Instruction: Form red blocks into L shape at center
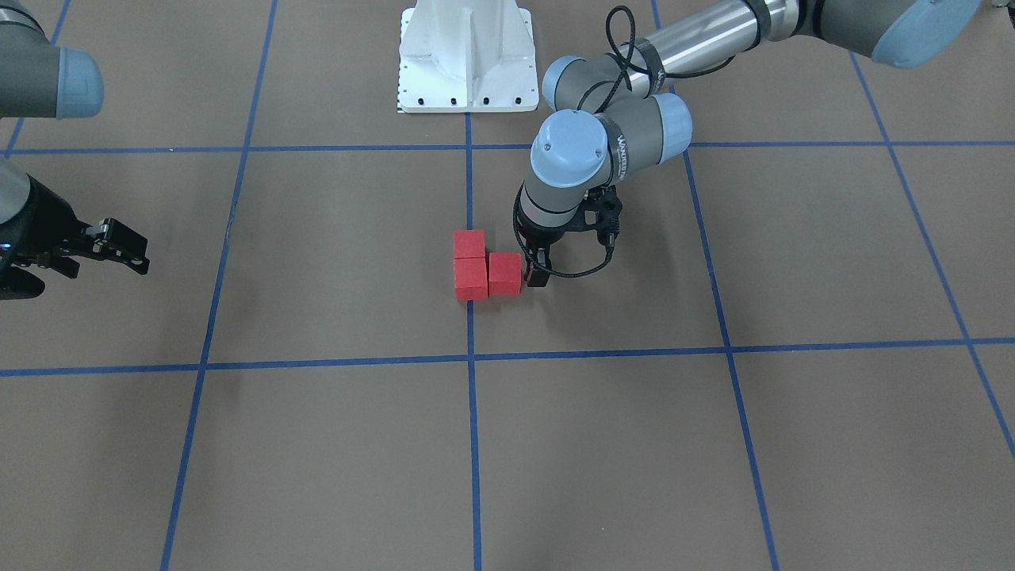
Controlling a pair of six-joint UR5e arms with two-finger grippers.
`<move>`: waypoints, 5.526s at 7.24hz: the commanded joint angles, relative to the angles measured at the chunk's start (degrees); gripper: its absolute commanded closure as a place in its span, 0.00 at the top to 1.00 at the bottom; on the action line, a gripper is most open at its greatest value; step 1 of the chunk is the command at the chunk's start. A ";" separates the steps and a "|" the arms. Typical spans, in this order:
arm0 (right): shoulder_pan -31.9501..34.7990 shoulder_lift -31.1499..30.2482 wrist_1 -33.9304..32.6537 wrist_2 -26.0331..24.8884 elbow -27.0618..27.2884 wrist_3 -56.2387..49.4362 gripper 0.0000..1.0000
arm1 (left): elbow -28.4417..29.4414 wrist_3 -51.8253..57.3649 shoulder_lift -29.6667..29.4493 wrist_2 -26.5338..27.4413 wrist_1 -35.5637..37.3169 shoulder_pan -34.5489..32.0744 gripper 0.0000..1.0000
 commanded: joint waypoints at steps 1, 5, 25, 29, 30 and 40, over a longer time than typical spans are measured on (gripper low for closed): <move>0.00 0.00 0.00 0.00 -0.15 0.02 1.00 | -0.57 0.00 0.04 -0.03 0.09 0.11 1.00; -0.09 0.00 0.00 0.00 -0.15 0.02 1.00 | -0.66 -0.09 0.04 -0.03 0.09 1.34 1.00; 21.79 -13.69 -0.61 1.14 1.17 -25.79 1.00 | -21.85 115.68 46.71 -12.77 -5.80 -38.89 1.00; 25.22 -9.09 -7.51 4.66 -2.61 -30.56 1.00 | -19.29 129.81 45.75 -17.39 -4.84 -45.58 1.00; 24.97 -6.88 -10.08 4.31 -3.48 -32.31 1.00 | -18.77 129.90 45.49 -19.52 -4.14 -47.59 1.00; 26.11 -11.24 -8.55 3.87 -3.84 -36.90 1.00 | -13.84 144.41 43.81 -18.67 5.19 -55.08 1.00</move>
